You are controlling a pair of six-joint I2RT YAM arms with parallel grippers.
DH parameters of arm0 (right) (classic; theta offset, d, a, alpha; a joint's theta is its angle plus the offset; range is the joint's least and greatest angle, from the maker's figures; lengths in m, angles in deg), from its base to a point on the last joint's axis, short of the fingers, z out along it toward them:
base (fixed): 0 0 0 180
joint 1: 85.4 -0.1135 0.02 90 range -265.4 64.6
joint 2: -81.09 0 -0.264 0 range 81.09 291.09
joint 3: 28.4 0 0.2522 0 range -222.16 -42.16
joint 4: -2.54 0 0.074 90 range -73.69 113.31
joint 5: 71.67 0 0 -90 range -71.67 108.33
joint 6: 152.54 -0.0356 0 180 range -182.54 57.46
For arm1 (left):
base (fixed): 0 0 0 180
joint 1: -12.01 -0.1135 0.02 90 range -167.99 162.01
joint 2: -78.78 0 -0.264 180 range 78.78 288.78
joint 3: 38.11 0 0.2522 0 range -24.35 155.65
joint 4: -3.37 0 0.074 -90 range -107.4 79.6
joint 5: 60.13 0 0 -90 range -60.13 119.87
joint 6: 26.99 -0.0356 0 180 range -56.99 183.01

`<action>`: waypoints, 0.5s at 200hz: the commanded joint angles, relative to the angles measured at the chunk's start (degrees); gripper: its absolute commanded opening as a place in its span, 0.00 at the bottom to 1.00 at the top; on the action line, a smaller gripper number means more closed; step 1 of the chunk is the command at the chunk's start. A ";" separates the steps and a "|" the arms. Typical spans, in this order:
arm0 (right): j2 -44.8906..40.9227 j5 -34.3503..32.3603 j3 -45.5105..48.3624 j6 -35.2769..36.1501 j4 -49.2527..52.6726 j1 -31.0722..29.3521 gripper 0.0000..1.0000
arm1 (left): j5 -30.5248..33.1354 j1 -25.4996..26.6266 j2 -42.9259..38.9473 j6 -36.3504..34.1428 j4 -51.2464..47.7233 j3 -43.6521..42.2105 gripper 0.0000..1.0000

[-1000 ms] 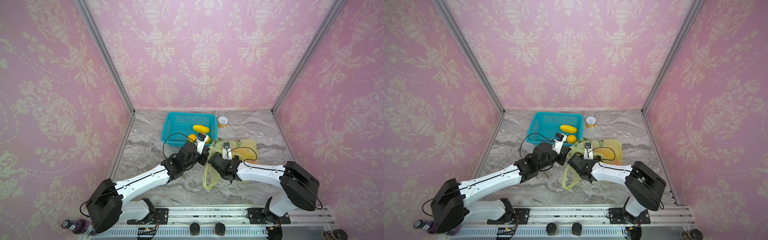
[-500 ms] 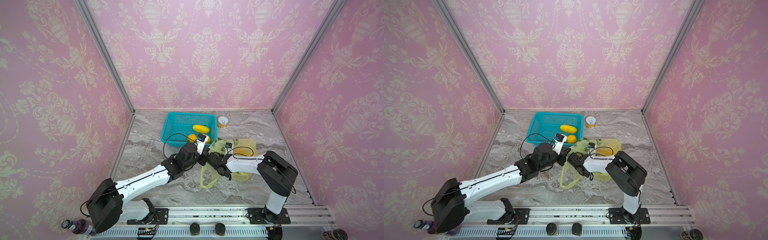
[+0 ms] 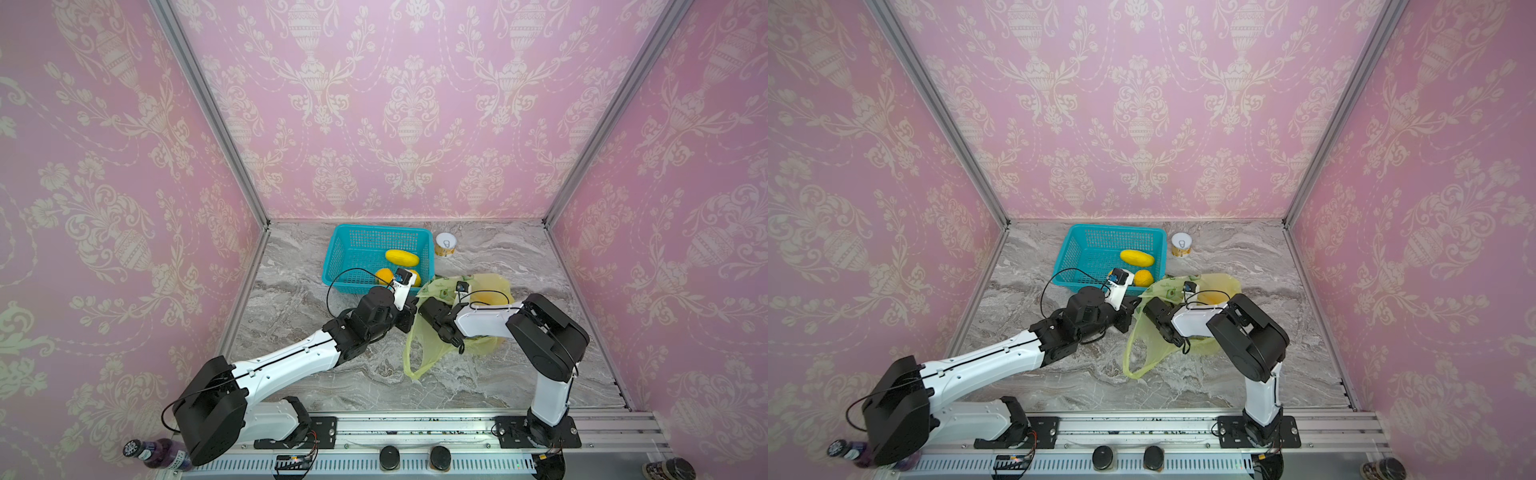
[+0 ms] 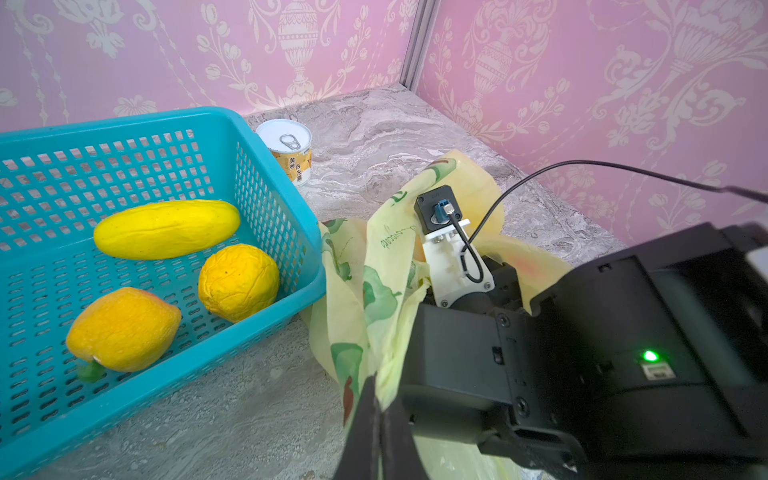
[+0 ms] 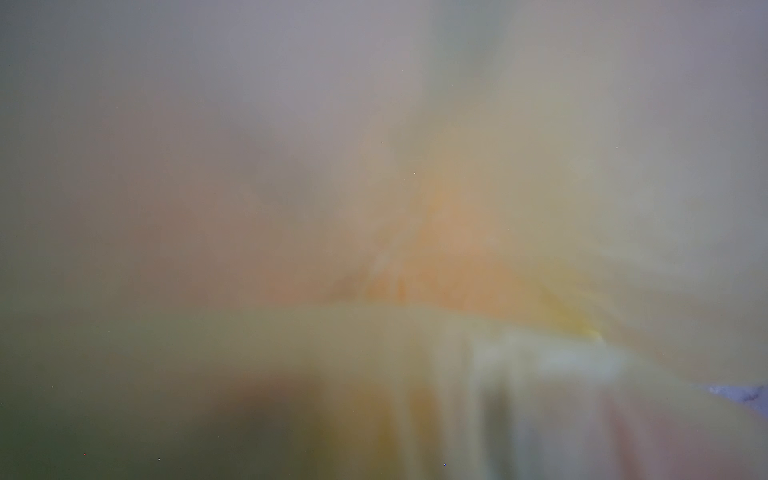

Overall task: Untie the knot of the plastic bag and take out the fruit
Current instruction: 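Reach the right gripper into the bag and grasp the orange-yellow papaya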

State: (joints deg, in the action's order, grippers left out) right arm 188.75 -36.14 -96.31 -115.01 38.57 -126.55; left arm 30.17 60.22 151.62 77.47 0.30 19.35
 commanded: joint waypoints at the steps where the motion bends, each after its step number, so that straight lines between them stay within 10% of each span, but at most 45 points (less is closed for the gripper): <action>1: 0.58 1.71 0.04 1.11 -1.15 1.03 0.58 | -1.09 -0.31 -0.25 -0.37 1.31 -0.81 0.00; 100: -17.57 5.97 10.76 6.66 -10.59 -3.49 0.12 | -0.62 -0.31 1.94 1.06 -2.50 2.65 0.00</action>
State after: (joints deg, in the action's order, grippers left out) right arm 176.49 -30.66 -87.89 -109.78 30.37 -128.27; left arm 30.19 60.22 153.17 77.49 0.59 19.37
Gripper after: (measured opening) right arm 0.306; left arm 0.047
